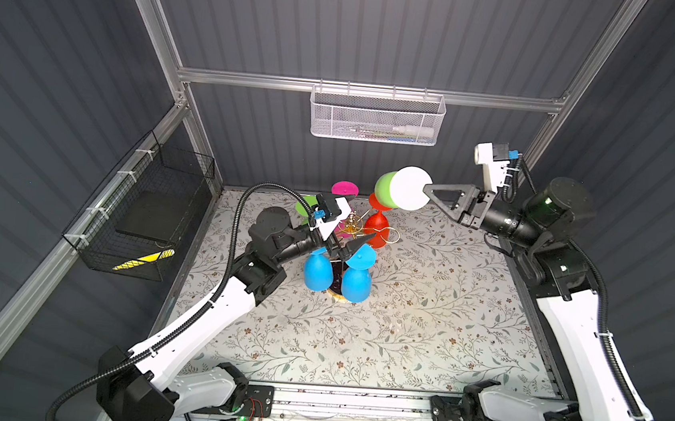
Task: Take the wine glass off the wine glass rack
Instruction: 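Lift the glass off the rack with the right gripper while the left arm reaches in, then bring the glass toward the left gripper and grasp its base rim with the left gripper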
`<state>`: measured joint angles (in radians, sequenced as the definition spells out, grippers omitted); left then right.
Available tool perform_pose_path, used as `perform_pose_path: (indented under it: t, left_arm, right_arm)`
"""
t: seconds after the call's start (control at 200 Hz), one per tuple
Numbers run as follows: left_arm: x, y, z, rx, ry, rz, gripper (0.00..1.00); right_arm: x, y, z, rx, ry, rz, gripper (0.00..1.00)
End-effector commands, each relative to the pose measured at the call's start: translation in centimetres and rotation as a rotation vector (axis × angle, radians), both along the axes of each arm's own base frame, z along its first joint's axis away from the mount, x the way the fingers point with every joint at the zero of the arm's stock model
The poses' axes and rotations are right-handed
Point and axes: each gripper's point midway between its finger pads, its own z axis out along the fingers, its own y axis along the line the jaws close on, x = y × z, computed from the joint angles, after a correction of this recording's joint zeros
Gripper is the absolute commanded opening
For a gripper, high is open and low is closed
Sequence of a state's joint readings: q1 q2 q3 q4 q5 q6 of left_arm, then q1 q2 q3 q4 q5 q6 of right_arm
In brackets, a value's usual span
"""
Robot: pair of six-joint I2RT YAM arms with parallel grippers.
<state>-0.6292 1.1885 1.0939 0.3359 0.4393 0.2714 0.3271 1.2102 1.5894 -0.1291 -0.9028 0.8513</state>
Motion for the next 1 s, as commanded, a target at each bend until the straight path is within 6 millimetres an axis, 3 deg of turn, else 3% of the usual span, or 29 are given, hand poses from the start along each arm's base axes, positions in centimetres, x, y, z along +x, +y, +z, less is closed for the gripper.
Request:
perform_pose_path:
  t: [0.0, 0.26, 0.44, 0.6, 0.795, 0.92, 0.995]
  left_arm:
    - [-0.2, 0.2, 2.7, -0.035, -0.112, 0.027, 0.97]
    - [0.4, 0.7, 3.3, -0.072, -0.165, 0.084, 0.98]
    - [-0.3, 0.9, 4.1, -0.098, -0.168, 0.063, 0.98]
    - [-2.1, 1.6, 4.8, -0.118, -0.151, 0.021, 0.98]
    - [-5.2, 4.1, 6.7, -0.192, -0.063, 0.001, 0.97]
    - [-5.9, 4.6, 8.5, -0.204, 0.081, -0.021, 0.83]
    - [-5.3, 4.0, 9.0, -0.201, 0.19, -0.04, 0.79]
  right_arm:
    - [-1.5, 0.8, 1.4, 0.044, -0.039, 0.089, 0.0]
    - [-1.8, 1.9, 0.9, 0.062, 0.0, 0.156, 0.0]
    - [-1.5, 2.2, -0.1, 0.048, 0.019, 0.15, 0.0]
    - [-1.1, 2.1, -0.6, 0.019, 0.001, 0.101, 0.0]
    - [0.2, 1.4, -1.2, -0.042, -0.03, -0.011, 0.0]
    - [1.1, 1.4, -2.2, -0.078, -0.044, -0.047, 0.0]
    - [1.3, 1.4, -2.5, -0.099, -0.069, -0.063, 0.0]
